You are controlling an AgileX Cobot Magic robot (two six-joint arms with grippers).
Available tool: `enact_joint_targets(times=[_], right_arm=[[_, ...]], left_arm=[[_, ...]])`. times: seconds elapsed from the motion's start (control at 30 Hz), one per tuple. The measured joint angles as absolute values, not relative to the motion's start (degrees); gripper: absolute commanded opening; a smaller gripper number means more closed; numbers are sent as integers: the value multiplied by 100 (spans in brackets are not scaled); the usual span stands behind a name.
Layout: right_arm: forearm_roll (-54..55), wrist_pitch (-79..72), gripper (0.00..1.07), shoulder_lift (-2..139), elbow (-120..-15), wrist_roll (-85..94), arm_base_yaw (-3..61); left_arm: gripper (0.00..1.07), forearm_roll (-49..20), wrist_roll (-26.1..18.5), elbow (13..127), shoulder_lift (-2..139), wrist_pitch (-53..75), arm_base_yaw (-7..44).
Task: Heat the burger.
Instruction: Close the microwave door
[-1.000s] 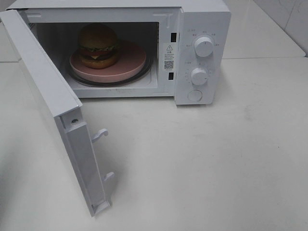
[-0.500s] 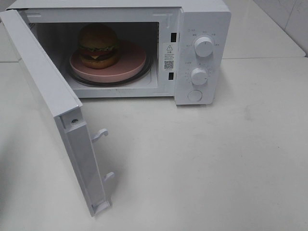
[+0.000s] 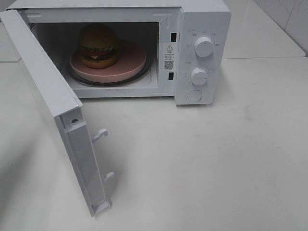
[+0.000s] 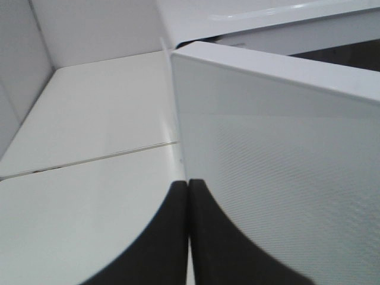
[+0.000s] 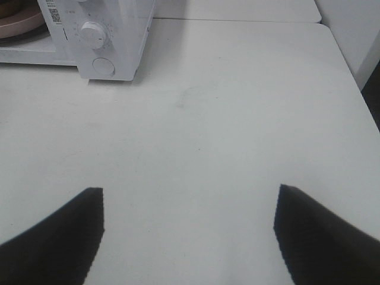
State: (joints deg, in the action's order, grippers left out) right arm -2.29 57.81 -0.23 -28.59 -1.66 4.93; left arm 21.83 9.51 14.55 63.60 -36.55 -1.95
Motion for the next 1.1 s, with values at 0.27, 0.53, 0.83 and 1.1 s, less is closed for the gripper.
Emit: enact_joint_targets(times=[0.27,0.53,0.83,1.1], right_arm=[[-229,5781,76,-23,-2859,-166,493],[-229,5781,76,-23,-2859,-166,493],[-229,5781,76,-23,-2859,-166,493],[-229,5781,76,-23,-2859,-166,493]], left_arm=[[0,2762,1335,1455,7328,-4784,-195],[0,2785,1576,1473,7872,-5340,-69],[0,1839,1123,1639,8337,-5277,1100],[0,407,401,1656,8783,-5443,2177]])
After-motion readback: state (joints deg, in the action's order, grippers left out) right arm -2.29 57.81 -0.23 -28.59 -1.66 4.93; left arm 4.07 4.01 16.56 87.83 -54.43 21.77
